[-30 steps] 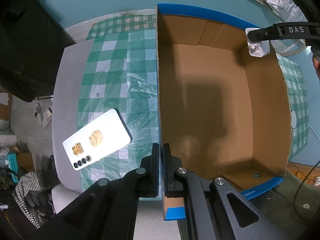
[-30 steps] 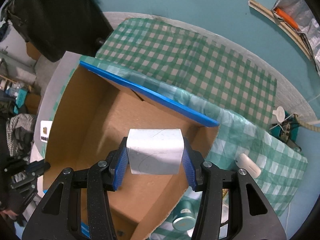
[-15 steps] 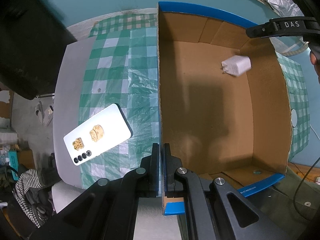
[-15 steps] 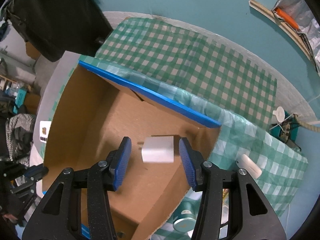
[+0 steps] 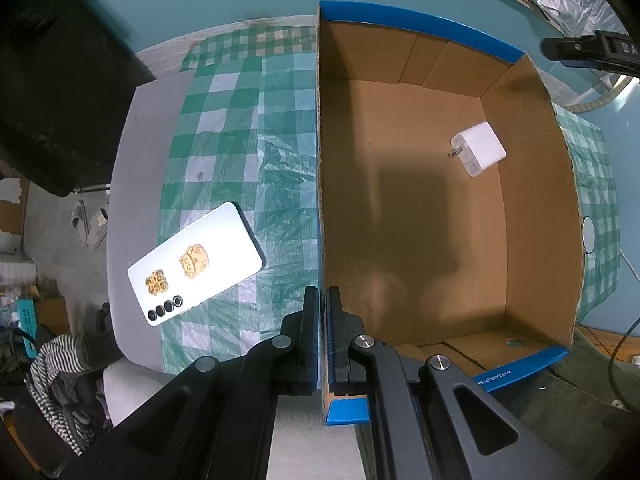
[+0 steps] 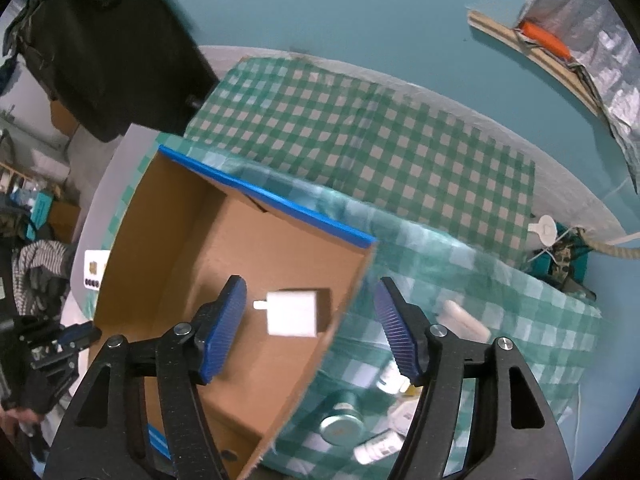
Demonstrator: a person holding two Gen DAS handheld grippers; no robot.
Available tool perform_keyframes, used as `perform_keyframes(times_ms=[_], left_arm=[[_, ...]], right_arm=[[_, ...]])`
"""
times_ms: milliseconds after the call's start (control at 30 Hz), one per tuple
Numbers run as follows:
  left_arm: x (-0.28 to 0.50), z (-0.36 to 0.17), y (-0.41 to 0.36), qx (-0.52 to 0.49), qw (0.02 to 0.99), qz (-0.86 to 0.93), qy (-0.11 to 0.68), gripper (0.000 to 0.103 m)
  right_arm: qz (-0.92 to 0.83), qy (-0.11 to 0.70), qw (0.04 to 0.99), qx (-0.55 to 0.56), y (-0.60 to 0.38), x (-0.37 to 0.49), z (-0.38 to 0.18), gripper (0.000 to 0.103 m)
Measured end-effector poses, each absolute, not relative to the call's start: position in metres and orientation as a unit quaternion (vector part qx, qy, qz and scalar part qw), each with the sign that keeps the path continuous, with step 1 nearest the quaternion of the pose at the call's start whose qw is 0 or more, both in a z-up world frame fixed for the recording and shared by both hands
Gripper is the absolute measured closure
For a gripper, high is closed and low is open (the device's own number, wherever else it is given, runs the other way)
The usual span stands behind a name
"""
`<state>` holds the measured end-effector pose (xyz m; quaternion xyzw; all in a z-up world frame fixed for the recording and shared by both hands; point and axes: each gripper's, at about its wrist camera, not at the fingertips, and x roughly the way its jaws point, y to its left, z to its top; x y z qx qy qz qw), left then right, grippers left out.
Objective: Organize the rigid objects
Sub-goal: 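Open the right tool to drop the charger into the box, then move the right tool to the purple-gold SANY lighter and grasp it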
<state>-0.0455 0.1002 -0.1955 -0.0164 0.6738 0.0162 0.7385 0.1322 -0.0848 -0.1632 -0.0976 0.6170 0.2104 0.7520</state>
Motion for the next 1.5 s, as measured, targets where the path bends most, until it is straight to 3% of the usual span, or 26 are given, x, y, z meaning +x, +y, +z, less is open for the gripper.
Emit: perform_keyframes(times_ms=[267, 900, 1500], left_arm=[[-0.049, -0.197, 0.099, -0.017, 0.737, 0.022, 0.675, 0.100], [-0.053, -0.196, 0.098, -0.017, 0.737, 0.025, 0.676, 0.100], [-0.057, -0.195, 0.096, -0.019, 0.735, 0.030, 0.677, 0.100]], right_arm=[[0.167, 0.630, 0.754, -0.082, -0.134, 0.135, -0.165, 0.034], [0.069, 0.699, 0.712, 0.022, -0.217, 0.133, -0.248, 0.035], [0.036, 0.729, 0.683, 0.013, -0.231, 0.127, -0.296, 0.050]])
